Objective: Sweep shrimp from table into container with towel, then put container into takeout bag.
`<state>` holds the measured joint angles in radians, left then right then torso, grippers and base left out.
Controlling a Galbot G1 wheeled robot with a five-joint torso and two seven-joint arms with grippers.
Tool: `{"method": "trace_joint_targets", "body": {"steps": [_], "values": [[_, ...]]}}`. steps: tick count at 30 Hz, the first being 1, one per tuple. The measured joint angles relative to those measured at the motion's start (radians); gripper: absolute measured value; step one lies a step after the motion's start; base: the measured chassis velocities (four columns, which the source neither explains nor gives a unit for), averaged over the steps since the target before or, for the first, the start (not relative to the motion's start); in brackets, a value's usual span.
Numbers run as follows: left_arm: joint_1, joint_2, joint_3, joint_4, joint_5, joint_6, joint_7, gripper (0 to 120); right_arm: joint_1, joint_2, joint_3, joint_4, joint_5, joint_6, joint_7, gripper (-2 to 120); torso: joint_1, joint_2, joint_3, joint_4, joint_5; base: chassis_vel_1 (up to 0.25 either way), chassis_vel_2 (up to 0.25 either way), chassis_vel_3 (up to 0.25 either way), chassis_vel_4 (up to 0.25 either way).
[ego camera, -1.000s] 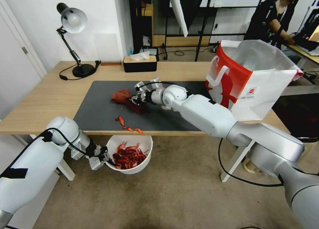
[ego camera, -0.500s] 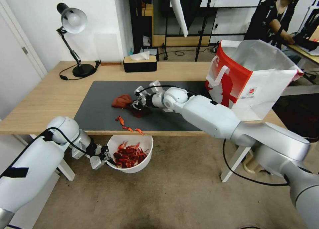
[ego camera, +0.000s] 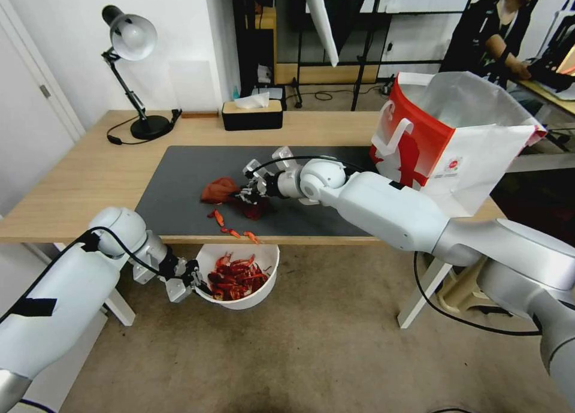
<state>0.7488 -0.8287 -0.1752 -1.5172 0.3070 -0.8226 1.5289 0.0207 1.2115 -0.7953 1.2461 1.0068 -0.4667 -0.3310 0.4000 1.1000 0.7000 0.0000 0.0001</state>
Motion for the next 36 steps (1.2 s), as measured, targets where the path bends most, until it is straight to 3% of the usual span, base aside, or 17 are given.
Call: {"method": "trace_joint_targets", "body": {"steps": [17, 36], "values": [[0.000, 0.000, -0.004, -0.002, -0.002, 0.000, 0.000, 0, -0.016, -0.100, -0.047, 0.168, 0.030, -0.013, 0.008, 8, 0.000, 0.000, 0.000, 0.0001, 0.0001, 0.000, 0.000, 0.000, 0.000], [-0.012, -0.029, 0.007, -0.001, 0.019, 0.001, 0.000, 0, -0.126, -0.298, -0.018, 0.447, 0.047, -0.021, 0.026, 8, 0.000, 0.000, 0.000, -0.0001, 0.0002, 0.000, 0.000, 0.000, 0.000]]}}
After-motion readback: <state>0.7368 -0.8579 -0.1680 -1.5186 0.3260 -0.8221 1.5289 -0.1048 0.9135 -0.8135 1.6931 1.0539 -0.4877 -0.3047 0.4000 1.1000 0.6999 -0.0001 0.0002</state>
